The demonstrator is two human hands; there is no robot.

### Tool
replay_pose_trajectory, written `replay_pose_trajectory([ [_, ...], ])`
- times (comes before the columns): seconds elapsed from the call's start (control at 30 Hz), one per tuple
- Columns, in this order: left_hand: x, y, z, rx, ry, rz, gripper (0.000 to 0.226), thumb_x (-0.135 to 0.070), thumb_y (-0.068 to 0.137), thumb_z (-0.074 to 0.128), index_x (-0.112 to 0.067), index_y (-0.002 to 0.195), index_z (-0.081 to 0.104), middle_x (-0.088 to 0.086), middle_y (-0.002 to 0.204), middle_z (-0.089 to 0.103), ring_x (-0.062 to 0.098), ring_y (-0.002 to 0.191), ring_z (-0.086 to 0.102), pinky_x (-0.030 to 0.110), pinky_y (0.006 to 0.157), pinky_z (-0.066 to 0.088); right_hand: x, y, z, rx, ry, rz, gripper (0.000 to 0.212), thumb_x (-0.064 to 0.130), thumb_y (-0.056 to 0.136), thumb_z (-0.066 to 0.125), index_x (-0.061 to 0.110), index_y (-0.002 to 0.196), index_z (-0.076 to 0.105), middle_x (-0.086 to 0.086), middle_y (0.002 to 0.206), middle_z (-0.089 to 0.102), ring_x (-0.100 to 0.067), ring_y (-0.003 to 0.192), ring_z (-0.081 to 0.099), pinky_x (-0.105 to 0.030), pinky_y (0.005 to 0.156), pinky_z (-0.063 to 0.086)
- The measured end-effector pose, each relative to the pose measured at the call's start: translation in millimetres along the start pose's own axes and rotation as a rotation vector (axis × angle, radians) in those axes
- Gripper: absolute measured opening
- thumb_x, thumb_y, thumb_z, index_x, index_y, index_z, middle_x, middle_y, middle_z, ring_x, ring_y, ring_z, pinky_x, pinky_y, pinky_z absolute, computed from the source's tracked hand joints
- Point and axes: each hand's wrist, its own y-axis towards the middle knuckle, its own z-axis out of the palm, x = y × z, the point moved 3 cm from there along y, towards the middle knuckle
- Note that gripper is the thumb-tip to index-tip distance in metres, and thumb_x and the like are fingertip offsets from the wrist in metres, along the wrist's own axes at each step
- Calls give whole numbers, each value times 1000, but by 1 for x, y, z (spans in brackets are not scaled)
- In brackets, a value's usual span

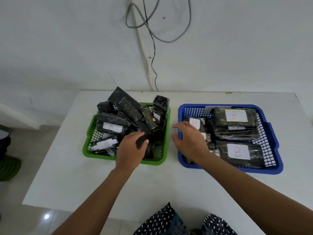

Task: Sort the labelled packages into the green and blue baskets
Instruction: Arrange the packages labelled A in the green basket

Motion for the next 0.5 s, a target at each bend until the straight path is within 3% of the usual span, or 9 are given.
replay_pose_trajectory([
  [0.13,32,2,-9,145,145,-66,64,-64,78,66,-33,133,57,-9,136,54,16,122,53,35,92,47,31,1,46,62,-5,46,46,32,97,57,19,142,51,0,144,50,-23,131,48,-43,102,48],
  [0.23,30,3,-7,143,162,-98,65,-79,67,60,-38,117,60,-12,116,59,14,102,59,30,75,44,38,-1,73,83,-1,203,61,28,101,50,13,156,28,-5,162,24,-25,148,24,-43,115,36],
  [0.33,25,8,-1,176,148,-169,66,-81,64,61,-33,108,52,-10,100,61,17,90,61,31,68,44,41,-1,87,68,-27,258,65,17,99,50,10,157,21,-7,167,8,-27,152,12,-44,120,29],
  [0.4,24,13,1,215,119,-238,63,-74,66,66,-28,103,44,-6,94,61,20,84,61,32,66,46,41,-2,91,87,-40,297,72,6,93,54,10,156,19,-4,168,2,-29,150,22,-43,113,39],
  [0.43,25,16,0,239,81,-274,62,-70,66,69,-27,103,42,-5,94,60,21,83,61,34,67,49,40,-2,92,92,-39,318,77,1,90,55,11,157,18,-2,168,-1,-30,144,33,-43,103,47],
  [0.5,31,25,-4,329,-40,-328,70,-61,62,73,-28,116,43,-2,104,60,21,91,61,39,79,54,38,-3,95,76,-35,346,83,-6,87,52,12,158,12,1,168,-2,-32,131,49,-42,86,52],
])
